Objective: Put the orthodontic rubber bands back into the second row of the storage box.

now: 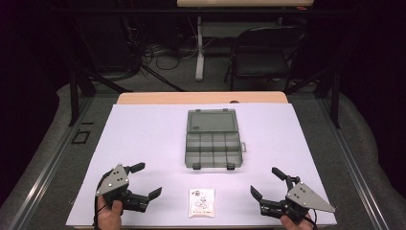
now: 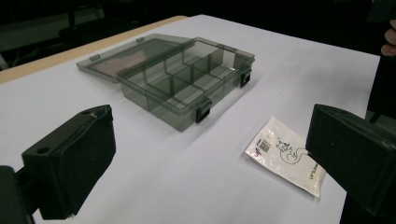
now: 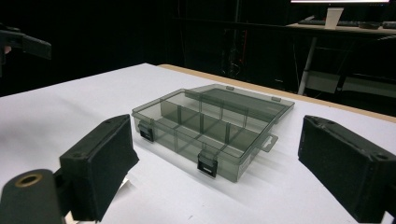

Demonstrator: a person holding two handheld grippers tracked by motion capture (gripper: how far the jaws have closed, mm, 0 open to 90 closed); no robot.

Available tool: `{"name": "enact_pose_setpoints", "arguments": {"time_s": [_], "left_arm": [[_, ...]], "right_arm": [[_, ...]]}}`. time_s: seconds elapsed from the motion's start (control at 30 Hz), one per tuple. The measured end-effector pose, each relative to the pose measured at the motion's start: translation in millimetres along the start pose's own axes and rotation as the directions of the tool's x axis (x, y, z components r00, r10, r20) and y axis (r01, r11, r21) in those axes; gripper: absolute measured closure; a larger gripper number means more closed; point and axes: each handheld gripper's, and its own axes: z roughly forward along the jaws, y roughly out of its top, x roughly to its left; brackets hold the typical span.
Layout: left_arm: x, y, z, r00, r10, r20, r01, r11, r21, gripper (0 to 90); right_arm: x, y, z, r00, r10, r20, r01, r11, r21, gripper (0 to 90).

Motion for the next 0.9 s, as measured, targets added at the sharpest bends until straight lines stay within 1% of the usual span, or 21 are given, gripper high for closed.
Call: {"name": "enact_pose_setpoints", "arguments": {"time_s": [0.1, 0.17, 0.3, 0.4, 0.43, 0.47, 0.53, 0.67, 0.7, 0.77, 0.9], "left_arm": [[-1.4, 2.0, 5.9, 0.9998, -0.010, 0.015, 0.009, 0.9999, 0.014, 2.5], [-1.9, 3.8, 9.9, 0.9997, -0.011, 0.024, 0.010, 0.9994, 0.034, 3.4], [-4.0, 8.2, 18.9, 0.9992, -0.004, 0.040, 0.001, 0.9975, 0.071, 4.6], [-5.8, 12.6, 26.5, 0.9984, 0.000, 0.057, -0.006, 0.9957, 0.093, 4.6], [-5.8, 12.6, 26.5, 0.9984, 0.000, 0.057, -0.006, 0.9957, 0.093, 4.6], [-6.7, 15.4, 31.9, 0.9978, -0.003, 0.066, -0.005, 0.9937, 0.112, 4.7], [-6.9, 16.2, 33.7, 0.9977, -0.001, 0.067, -0.007, 0.9932, 0.117, 4.7], [-7.4, 20.7, 44.5, 0.9962, -0.007, 0.087, -0.006, 0.9889, 0.149, 4.6], [-7.8, 21.3, 46.3, 0.9957, -0.014, 0.091, 0.000, 0.9881, 0.154, 4.6], [-7.9, 23.8, 51.9, 0.9946, -0.011, 0.103, -0.007, 0.9850, 0.172, 4.6], [-8.2, 27.8, 60.0, 0.9934, -0.013, 0.114, -0.009, 0.9814, 0.192, 4.6]], "right_arm": [[0.0, -0.2, 0.4, 1.0000, 0.001, 0.003, -0.001, 1.0000, -0.005, 9.9], [0.0, -0.3, 0.5, 1.0000, 0.002, 0.003, -0.002, 1.0000, -0.005, 9.9], [-0.3, -0.3, 0.3, 1.0000, 0.001, 0.002, -0.001, 1.0000, 0.001, 9.9], [-0.3, -0.7, 0.8, 1.0000, 0.003, 0.004, -0.003, 1.0000, -0.003, 9.9], [-0.3, -0.7, 0.9, 1.0000, 0.003, 0.003, -0.003, 1.0000, -0.003, 9.9], [-0.2, -0.7, 0.9, 1.0000, 0.003, 0.003, -0.003, 1.0000, -0.002, 9.9], [-0.4, -0.7, 1.0, 1.0000, 0.001, 0.004, -0.001, 1.0000, -0.002, 9.9], [-0.6, -0.8, 0.8, 1.0000, 0.001, 0.005, -0.001, 1.0000, -0.002, 9.9], [-0.6, -0.8, 0.8, 1.0000, 0.001, 0.005, -0.001, 1.0000, -0.002, 9.9], [-0.8, -0.8, 0.7, 1.0000, 0.003, 0.006, -0.003, 1.0000, -0.003, 9.9], [-0.9, -0.8, 0.7, 1.0000, 0.002, 0.007, -0.002, 1.0000, -0.002, 9.9]]}}
